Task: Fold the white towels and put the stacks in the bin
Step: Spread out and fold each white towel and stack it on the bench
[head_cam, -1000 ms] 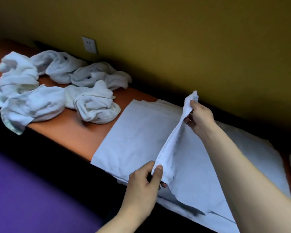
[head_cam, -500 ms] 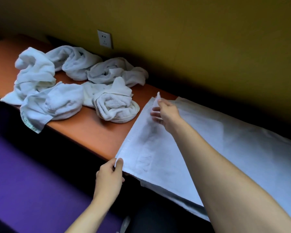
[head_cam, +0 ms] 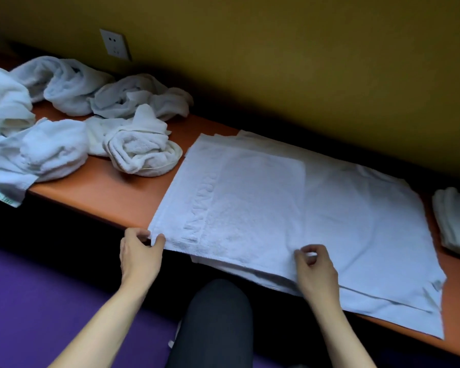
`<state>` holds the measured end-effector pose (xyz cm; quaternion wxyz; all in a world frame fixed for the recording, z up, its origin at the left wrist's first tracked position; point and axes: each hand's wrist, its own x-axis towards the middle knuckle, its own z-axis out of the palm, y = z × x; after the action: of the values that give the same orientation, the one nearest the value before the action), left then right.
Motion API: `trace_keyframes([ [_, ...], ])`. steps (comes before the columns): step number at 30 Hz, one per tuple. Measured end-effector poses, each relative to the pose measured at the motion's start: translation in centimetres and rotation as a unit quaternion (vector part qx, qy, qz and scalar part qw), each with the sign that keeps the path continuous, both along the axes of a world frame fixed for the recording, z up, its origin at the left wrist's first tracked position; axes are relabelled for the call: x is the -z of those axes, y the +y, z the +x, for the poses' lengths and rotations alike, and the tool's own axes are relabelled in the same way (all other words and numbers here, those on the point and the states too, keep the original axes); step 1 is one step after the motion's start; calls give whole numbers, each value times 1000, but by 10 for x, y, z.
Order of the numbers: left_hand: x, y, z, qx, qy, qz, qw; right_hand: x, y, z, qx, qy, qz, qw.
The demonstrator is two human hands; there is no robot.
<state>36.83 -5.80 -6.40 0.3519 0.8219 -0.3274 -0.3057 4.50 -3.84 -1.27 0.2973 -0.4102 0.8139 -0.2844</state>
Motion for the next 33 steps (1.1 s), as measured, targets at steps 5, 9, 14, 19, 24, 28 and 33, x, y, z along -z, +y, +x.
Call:
trace_keyframes([
  [5, -4, -1, 4, 23, 40, 15, 999, 12, 13, 7, 12, -13, 58, 998],
  [9, -10, -6, 6, 35, 44, 11, 998, 10, 14, 12, 20, -14, 101, 995],
  [14, -16, -6, 1, 5, 78, -14, 997, 7, 21, 9, 21, -69, 29, 997],
  [19, -27, -2, -2, -39, 173, -38, 983, 1, 32, 3, 79, -152, -60, 983],
  [24, -47, 22, -6, -60, 291, -60, 953, -15, 51, -18, 119, -211, -120, 963],
  [28, -69, 57, -18, -60, 307, -91, 945, -28, 78, -32, 122, -214, -132, 960],
  [33, -81, 92, -25, -16, 318, -116, 941, -35, 113, -46, 87, -234, -147, 957],
])
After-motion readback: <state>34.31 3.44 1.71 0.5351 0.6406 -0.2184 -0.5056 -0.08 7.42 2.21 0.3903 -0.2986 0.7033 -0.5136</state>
